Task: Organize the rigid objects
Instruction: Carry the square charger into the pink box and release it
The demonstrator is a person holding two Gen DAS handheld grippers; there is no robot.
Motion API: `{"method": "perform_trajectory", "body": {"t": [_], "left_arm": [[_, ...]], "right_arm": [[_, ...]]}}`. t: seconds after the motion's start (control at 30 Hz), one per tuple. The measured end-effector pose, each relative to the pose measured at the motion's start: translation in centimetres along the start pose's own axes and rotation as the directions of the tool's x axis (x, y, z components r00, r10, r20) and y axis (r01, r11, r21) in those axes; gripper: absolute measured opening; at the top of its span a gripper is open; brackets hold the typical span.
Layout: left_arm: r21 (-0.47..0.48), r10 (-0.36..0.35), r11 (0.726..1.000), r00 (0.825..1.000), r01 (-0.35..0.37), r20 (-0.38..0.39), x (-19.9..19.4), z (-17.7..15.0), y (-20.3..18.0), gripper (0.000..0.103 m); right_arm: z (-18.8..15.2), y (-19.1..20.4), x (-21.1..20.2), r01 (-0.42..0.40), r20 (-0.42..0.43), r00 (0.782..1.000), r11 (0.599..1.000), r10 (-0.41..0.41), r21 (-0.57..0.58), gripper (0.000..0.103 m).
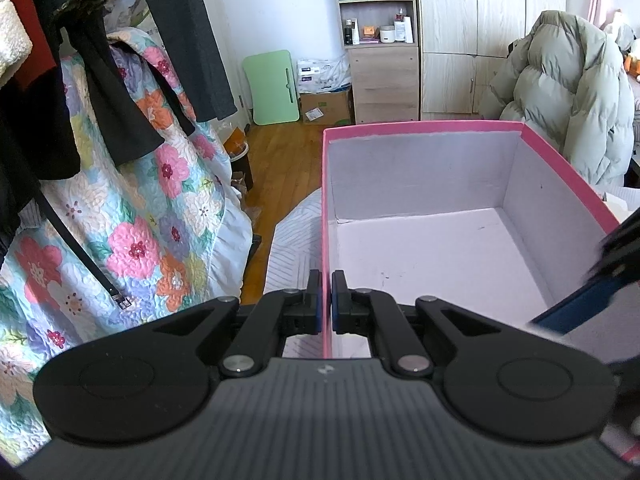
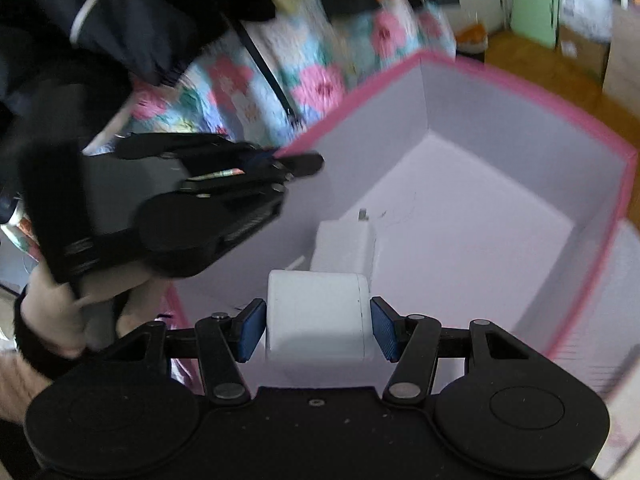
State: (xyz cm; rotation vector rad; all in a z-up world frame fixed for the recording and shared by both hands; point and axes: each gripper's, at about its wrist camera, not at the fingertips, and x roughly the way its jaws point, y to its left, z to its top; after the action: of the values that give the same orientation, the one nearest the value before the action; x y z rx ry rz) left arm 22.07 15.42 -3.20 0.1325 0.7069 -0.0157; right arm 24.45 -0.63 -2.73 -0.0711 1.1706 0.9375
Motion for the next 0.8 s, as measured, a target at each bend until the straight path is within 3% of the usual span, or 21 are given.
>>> {"method": "perform_trajectory", "body": {"t": [0.1, 0.27, 0.33, 0.43, 0.6, 0.67, 0.73, 0.8], "left_arm": [[0.002, 0.0, 1.0, 1.0, 0.0, 0.001, 0.0, 0.0, 0.0, 0.003], [-0.027, -0.023, 0.999, 1.0, 0.023, 0.006, 0.1, 0.0, 0.6, 0.003], [-0.033, -0.028, 0.999, 1.0, 0.028, 0.011, 0.1, -0.1, 0.7, 0.002], [-0.032, -0.023, 0.999, 1.0, 0.024, 0.021, 0.1, -0.3, 0.6, 0.003], [-0.034, -0.026, 0.999, 0.999, 0.026, 0.018, 0.1, -0.3, 0.8, 0.003], [-0.036, -0.026, 0.999, 0.999, 0.027, 0.021, 0.2, -0.3, 0.9, 0.003], [-0.042, -0.03, 0.999, 0.999, 0.03, 0.021, 0.2, -0.4, 1.0, 0.003], [-0.039, -0.028, 0.999, 0.999, 0.029, 0.02, 0.3, -0.4, 1.0, 0.003]], "right_arm": [[0.4, -1.2, 2.3, -0.04, -0.045, 0.998, 0.997, 0.043, 0.072, 0.062], [0.8, -1.7, 4.7, -0.006, -0.105, 0.994, 0.991, 0.02, 0.133, 0.062], [0.9, -2.2, 5.3, -0.037, -0.127, 0.99, 0.985, 0.059, 0.169, 0.063], [1.1, -3.6, 5.0, -0.112, -0.091, 0.986, 0.962, 0.138, 0.25, 0.062], [1.1, -4.3, 3.7, -0.081, -0.037, 0.995, 0.965, 0.094, 0.249, 0.063], [1.3, -4.4, 3.7, -0.052, -0.03, 0.998, 0.968, 0.061, 0.245, 0.057], [1.7, -4.0, 4.3, -0.007, -0.041, 0.999, 0.976, 0.017, 0.216, 0.043], [2.2, -3.6, 5.1, 0.02, -0.051, 0.999, 0.98, -0.01, 0.2, 0.041]]}}
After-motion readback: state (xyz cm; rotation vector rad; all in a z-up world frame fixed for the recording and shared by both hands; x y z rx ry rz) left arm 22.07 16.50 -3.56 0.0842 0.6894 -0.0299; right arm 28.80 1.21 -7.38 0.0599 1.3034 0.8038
